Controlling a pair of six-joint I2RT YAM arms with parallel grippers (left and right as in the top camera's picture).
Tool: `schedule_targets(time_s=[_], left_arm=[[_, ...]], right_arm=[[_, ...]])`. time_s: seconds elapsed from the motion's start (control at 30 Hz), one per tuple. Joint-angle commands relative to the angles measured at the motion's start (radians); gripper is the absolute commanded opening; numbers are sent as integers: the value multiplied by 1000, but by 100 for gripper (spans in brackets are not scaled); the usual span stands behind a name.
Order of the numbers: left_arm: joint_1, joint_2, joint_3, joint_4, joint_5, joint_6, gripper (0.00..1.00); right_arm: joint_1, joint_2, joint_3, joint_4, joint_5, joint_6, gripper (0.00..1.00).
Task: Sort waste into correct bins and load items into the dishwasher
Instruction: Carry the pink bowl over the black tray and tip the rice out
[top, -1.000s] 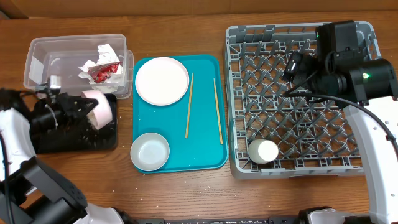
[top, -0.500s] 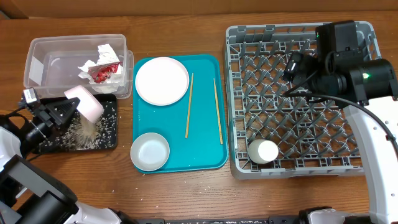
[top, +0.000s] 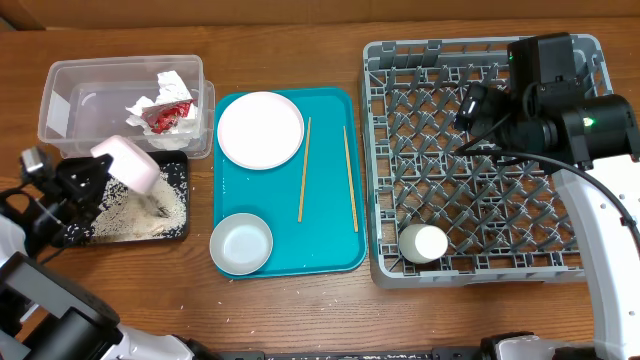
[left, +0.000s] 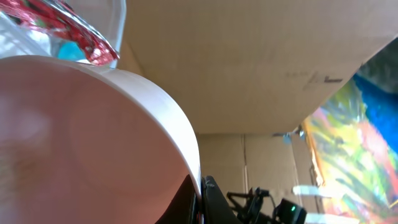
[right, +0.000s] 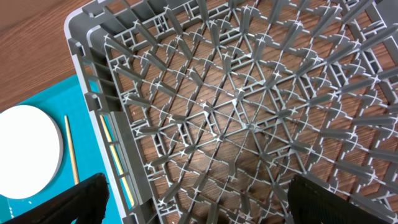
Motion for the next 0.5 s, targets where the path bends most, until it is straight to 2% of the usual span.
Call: schedule_targets(time_s=[0.0, 0.2, 0.47], left_arm=[[27, 12, -5, 2, 37, -36, 4], [47, 12, -5, 66, 37, -125, 4], [37, 11, -5, 71, 37, -105, 4]], right_arm=[[1, 0, 14, 3, 7, -6, 93], [1, 0, 14, 4, 0, -6, 93], [1, 0, 14, 3, 0, -6, 93]])
